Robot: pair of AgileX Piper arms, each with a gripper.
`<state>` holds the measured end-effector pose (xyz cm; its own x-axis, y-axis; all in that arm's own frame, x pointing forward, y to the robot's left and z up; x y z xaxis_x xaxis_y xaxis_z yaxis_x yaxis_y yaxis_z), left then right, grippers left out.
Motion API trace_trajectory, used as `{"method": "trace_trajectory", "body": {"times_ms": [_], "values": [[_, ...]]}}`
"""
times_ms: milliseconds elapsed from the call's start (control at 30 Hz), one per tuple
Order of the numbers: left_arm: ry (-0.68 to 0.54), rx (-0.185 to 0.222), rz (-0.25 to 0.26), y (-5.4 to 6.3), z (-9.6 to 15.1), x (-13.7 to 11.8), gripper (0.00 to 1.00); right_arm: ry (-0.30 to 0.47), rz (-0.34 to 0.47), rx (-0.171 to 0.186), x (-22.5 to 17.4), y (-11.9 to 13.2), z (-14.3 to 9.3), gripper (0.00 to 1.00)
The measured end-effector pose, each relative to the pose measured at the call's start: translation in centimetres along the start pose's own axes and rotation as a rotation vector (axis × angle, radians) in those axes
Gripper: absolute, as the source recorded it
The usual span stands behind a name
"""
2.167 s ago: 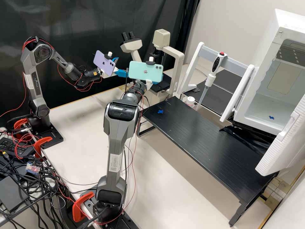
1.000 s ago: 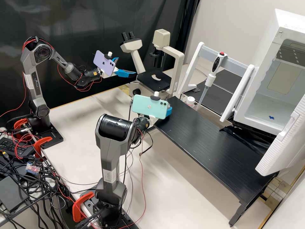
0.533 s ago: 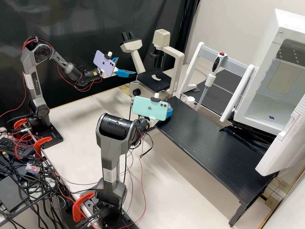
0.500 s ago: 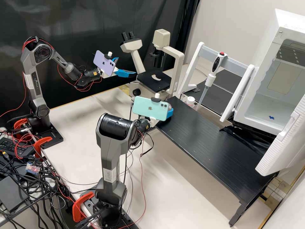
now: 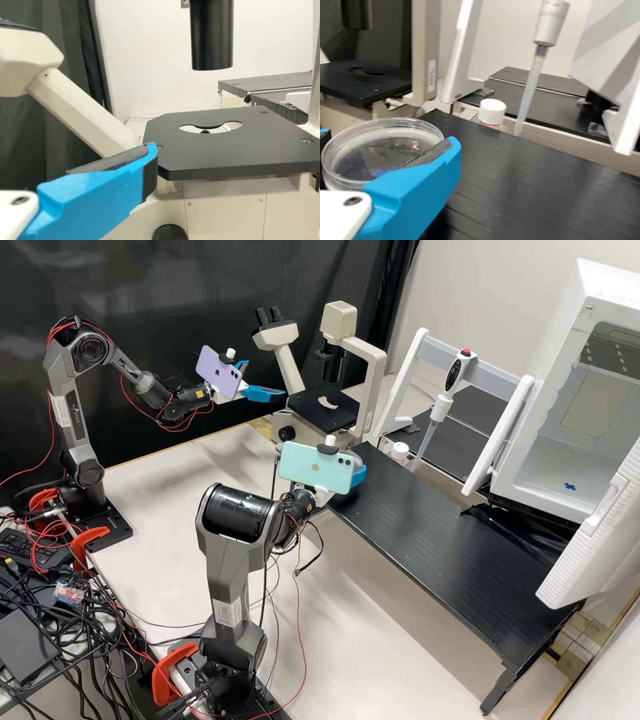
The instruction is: Move the petri dish to the bench
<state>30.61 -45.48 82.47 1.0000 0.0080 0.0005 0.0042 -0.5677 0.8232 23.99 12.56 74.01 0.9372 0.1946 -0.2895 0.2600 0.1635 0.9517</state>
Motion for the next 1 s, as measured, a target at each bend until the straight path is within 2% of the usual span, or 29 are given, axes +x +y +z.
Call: {"method": "trace_trajectory", "body": {"times_ms": [100, 267, 533, 733, 867, 933, 1000], "values": [[0.000, 0.000, 0.000, 0.0, 0.0, 0.0, 1.00, 0.007, -0.006, -0.001, 0.0, -0.2, -0.2, 1.00], [0.001, 0.000, 0.000, 0.0, 0.0, 0.0, 1.00, 0.010, -0.008, -0.022, -0.1, -0.2, -0.3, 1.00], [0.001, 0.000, 0.000, 0.0, 0.0, 0.0, 1.00, 0.017, -0.010, -0.025, -0.2, -0.3, -0.5, 1.00], [0.001, 0.000, 0.000, 0.0, 0.0, 0.0, 1.00, 0.040, 0.009, -0.024, -1.8, 0.3, -0.6, 1.00], [0.001, 0.000, 0.000, 0.0, 0.0, 0.0, 1.00, 0.119, 0.071, -0.019, -4.1, 1.7, -1.3, 1.00], [0.001, 0.000, 0.000, 0.0, 0.0, 0.0, 1.00, 0.165, 0.152, -0.017, -5.6, 2.8, -1.7, 1.00], [0.001, 0.000, 0.000, 0.0, 0.0, 0.0, 1.00, 0.221, 0.274, -0.014, -7.4, 4.1, -2.1, 1.00]]}}
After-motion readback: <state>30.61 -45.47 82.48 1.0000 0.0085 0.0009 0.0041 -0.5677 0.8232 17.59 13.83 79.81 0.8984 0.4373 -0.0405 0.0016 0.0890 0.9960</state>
